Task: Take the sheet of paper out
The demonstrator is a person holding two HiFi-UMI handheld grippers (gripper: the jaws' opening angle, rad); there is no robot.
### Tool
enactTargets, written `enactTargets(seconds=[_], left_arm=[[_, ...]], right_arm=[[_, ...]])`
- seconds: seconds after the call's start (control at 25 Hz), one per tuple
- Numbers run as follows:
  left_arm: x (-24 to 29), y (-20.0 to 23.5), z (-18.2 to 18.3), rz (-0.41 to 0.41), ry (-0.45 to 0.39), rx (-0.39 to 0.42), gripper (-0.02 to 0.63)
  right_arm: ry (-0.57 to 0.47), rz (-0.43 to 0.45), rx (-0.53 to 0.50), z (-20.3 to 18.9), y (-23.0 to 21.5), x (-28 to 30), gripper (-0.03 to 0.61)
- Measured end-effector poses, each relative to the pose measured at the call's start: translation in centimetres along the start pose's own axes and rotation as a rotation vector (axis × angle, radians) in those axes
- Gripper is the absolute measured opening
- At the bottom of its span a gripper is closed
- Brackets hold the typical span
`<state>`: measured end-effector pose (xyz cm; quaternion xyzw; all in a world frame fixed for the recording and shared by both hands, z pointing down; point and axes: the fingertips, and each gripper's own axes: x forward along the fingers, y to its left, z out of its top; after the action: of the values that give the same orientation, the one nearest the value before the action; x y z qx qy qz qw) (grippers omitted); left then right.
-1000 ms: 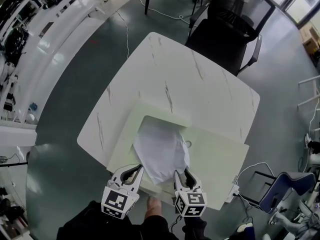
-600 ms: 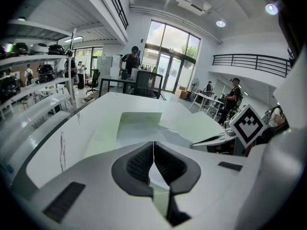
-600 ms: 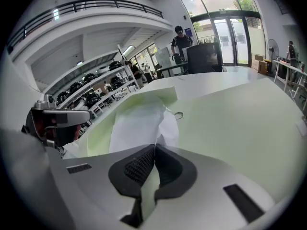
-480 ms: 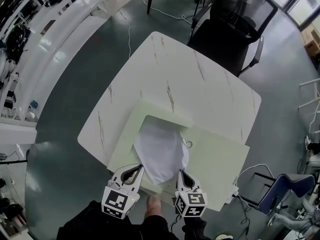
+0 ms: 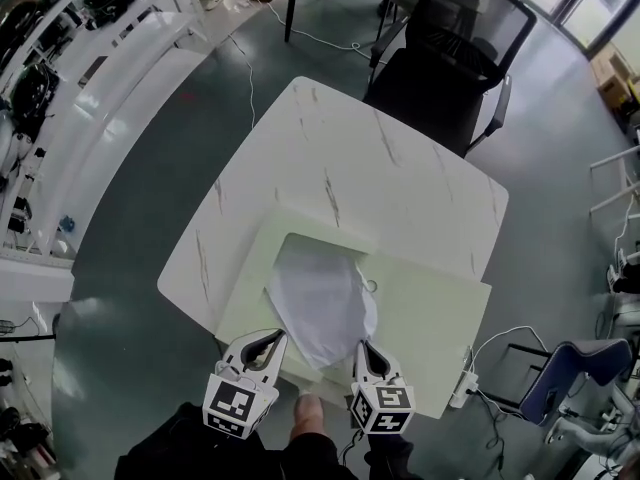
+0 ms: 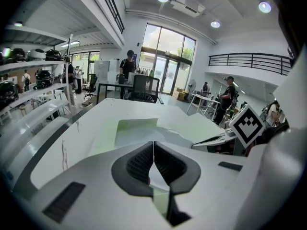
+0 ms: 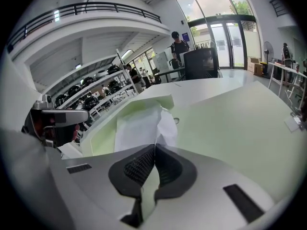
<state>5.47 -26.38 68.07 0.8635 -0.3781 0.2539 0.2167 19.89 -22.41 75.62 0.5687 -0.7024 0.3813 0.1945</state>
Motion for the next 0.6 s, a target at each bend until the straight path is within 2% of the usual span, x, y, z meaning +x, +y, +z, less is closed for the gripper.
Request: enactTargets(seconds=[0.6], left_arm=[[-6.3,-5.1,6.6,-0.044,-0.117,0.107,0.025]], right_arm=[[-0.164,-0.065,-0.013,4.7,1.3,-9.5,0.017]])
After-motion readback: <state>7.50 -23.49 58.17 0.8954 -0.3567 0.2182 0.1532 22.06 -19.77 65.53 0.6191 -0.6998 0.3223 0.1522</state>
